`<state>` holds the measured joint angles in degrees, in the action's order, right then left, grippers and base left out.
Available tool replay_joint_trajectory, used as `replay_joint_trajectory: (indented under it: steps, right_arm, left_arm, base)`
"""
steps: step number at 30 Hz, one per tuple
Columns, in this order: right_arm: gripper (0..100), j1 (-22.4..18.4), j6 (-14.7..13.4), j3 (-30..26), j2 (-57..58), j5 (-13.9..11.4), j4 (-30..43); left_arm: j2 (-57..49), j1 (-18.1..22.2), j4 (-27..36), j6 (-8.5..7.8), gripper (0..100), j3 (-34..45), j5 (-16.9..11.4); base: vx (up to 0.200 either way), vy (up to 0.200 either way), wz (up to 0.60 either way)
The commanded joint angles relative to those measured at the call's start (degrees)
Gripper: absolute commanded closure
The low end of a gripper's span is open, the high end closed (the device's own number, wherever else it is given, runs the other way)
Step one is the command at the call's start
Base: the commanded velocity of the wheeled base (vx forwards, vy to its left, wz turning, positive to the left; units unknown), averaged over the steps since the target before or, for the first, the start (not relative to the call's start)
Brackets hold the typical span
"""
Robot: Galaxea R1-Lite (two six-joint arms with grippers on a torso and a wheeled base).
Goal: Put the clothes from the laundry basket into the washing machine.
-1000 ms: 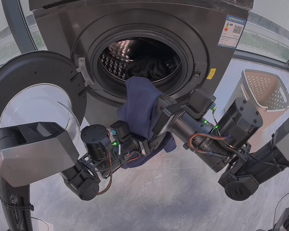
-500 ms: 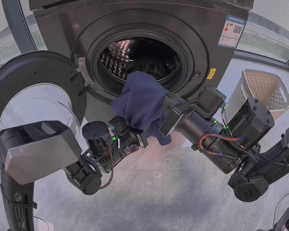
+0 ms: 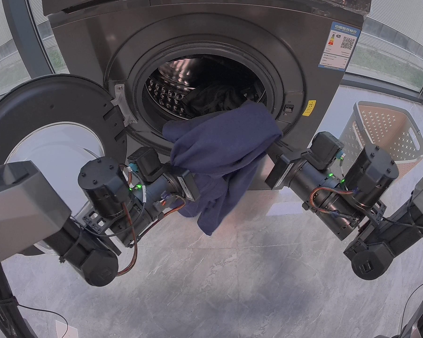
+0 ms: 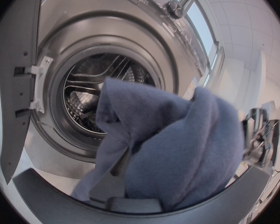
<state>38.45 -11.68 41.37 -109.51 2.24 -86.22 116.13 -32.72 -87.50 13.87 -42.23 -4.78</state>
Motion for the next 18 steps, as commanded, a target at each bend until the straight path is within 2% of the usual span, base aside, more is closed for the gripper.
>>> replay_joint_trajectory:
  steps: [1, 11, 12, 15, 17, 18]
  right_arm:
    - [100, -1.6, 0.0, 0.2, -5.5, 0.0, -0.5]
    - [100, -0.4, 0.0, 0.9, -6.7, -0.1, -2.0]
    - [0, 0.0, 0.0, 0.8, -6.4, -0.2, -2.1]
    - [0, 1.9, -0.2, -1.6, -4.5, -0.5, -2.1]
    - [0, 2.6, 0.1, -5.9, -2.6, -1.1, -2.0]
    - [0, 2.6, 0.1, -6.2, -2.5, -1.2, -2.0]
  left_arm:
    - [-8.5, -2.0, -0.2, 0.19, 100, 5.7, -0.3]
    - [-9.9, -2.1, -0.9, 0.19, 100, 7.4, -0.3]
    - [-9.9, -2.2, -0.9, 0.19, 100, 7.4, -0.3]
    - [-9.9, -2.3, -0.9, 0.19, 100, 7.6, -0.4]
    - [-10.0, -2.3, -1.0, 0.19, 100, 7.8, -0.6]
    - [-10.0, -2.3, -1.0, 0.19, 100, 7.9, -0.6]
  base:
    - [0.0, 0.0, 0.0]
    - [0.0, 0.0, 0.0]
    - [0.0, 0.0, 0.0]
    - [0.0, 0.0, 0.0]
    - [0.0, 0.0, 0.0]
    - [0.0, 0.0, 0.0]
